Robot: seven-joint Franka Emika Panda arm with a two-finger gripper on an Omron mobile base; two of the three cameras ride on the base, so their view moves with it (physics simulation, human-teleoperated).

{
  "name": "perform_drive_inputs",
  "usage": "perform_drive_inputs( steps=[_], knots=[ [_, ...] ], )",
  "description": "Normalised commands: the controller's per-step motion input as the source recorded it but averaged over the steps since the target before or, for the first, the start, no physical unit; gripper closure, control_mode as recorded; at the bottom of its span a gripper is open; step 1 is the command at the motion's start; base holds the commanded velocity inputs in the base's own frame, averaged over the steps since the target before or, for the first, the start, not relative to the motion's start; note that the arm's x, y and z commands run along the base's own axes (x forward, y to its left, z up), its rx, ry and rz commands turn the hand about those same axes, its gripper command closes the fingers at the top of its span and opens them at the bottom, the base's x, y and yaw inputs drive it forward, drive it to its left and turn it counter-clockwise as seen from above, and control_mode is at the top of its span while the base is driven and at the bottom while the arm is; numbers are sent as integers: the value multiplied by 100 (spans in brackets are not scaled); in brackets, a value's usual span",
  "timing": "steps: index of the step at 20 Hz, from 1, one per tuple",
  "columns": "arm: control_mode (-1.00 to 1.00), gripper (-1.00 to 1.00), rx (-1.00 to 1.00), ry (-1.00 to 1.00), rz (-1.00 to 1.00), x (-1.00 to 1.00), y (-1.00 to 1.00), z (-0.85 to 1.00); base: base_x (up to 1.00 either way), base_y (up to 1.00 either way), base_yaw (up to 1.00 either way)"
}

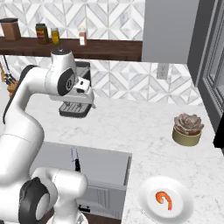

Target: Pick up the knife from the drawer and place it on the cutting board. Then place the meat from the plate to the cutting board.

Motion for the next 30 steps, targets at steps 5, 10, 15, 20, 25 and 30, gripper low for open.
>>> perform_drive_inputs(
  steps=[5, 10, 15, 20, 25, 30],
  knots=[
    [-100, -100, 0, 3, 0, -28, 0, -13, 0, 0, 0],
    [-100, -100, -4, 6, 0, -55, 0, -41, 0, 0, 0],
    [-100, -100, -3, 0, 0, -61, 9, -37, 0, 0, 0],
    [100, -100, 0, 0, 0, -49, 6, -21, -14, 1, 0],
    [100, -100, 0, 0, 0, 0, 0, 0, -74, 8, 0],
    [100, -100, 0, 0, 0, 0, 0, 0, -63, 36, 0]
  ],
)
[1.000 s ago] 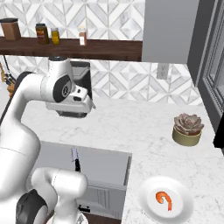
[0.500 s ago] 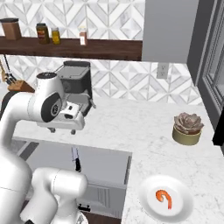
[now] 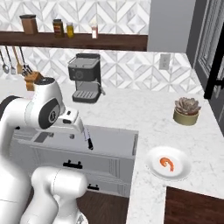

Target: Pick up the knife from the drawer and place it on the cutting board. Then place the meat from the plate to the cutting board.

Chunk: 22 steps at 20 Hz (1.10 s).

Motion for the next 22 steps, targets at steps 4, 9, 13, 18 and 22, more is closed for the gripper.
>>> perform_drive_inputs(
  steps=[4, 9, 13, 18, 22],
  knots=[
    [100, -100, 0, 0, 0, 0, 0, 0, -23, 63, 0],
    [100, -100, 0, 0, 0, 0, 0, 0, -15, 50, 0],
    [-100, -100, 0, 0, 0, -4, 0, -2, -23, 1, 0],
    [-100, -100, 0, -2, 0, 24, -9, -3, 0, 0, 0],
    [-100, -100, 0, 1, 0, 44, -32, -26, 0, 0, 0]
  ],
)
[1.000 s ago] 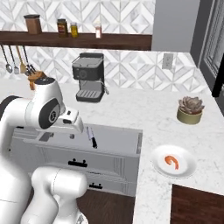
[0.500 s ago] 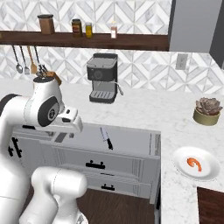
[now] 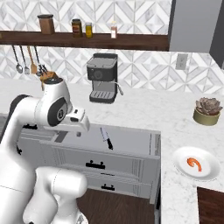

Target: Pick up the knife from the drawer and place it on the cutting board. Then place the meat from the plate to the cutting board.

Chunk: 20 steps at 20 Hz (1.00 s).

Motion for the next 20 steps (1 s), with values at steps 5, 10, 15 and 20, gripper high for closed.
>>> perform_drive_inputs(
  steps=[5, 10, 15, 20],
  knots=[
    [-100, -100, 0, 0, 0, 44, -31, -81, 0, 0, 0],
    [-100, -100, 0, 2, 0, 47, -3, -69, 0, 0, 0],
    [-100, -100, 0, 10, -4, 58, 0, -33, 0, 0, 0],
    [-100, -100, 0, 7, -3, 58, -4, -21, 0, 0, 0]
  ],
)
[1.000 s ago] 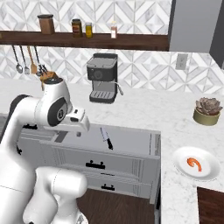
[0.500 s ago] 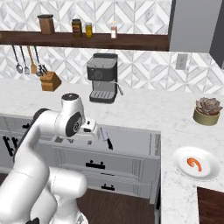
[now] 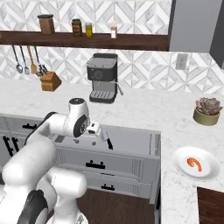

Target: Pick up the knife from the drawer and place it on the cutting board. Then place the meat from the plate to the cutting board.

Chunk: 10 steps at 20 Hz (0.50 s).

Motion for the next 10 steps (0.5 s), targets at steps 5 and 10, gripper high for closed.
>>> perform_drive_inputs(
  steps=[5, 10],
  knots=[
    [-100, -100, 0, 4, 0, 62, -4, -34, 0, 0, 0],
    [-100, -100, 0, 1, 0, 47, -8, -42, 0, 0, 0]
  ],
)
